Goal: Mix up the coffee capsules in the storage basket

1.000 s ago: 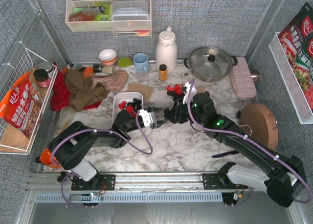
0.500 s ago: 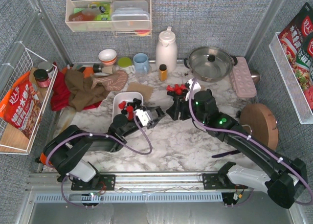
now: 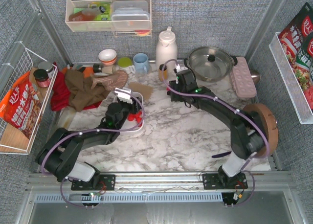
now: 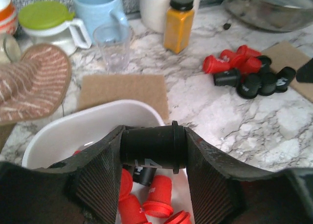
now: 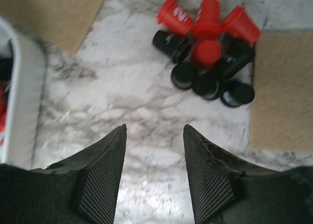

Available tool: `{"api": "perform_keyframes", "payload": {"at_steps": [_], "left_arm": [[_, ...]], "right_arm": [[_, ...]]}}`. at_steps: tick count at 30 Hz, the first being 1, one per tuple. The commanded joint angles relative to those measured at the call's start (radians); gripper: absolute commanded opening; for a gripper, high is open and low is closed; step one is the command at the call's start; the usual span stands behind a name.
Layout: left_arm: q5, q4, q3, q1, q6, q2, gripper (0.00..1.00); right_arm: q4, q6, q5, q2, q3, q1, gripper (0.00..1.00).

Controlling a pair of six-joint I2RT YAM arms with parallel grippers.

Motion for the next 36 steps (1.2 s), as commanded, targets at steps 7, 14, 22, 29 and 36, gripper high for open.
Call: {"api": "perform_keyframes", "payload": {"at_steps": [7, 14, 22, 29, 36], "left_arm": [[-0.071, -0.152, 0.058, 0.056, -0.134, 0.042, 0.80], [-0.106, -0.202, 0.053, 0.063, -0.131, -0.013, 0.95], [-0.057, -0.186, 0.035, 0.061, -0.132, -0.085, 0.99], [-0.009, -0.248, 0.073, 0.063, -0.121, -0.088, 0.99], [0.015, -0.277, 0.088, 0.063, -0.132, -0.089, 0.99]], "right_arm": [[-0.117, -0.155, 0.100, 0.287, 0.234, -0.044, 0.53], [-0.161, -0.292, 0.151, 0.334, 0.248, -0.055, 0.53], [-0.202, -0.400, 0.122, 0.404, 0.296, -0.077, 0.53], [-0.219, -0.429, 0.099, 0.443, 0.352, -0.080, 0.52], [-0.262, -0.444, 0.078, 0.478, 0.403, -0.080, 0.41]]}}
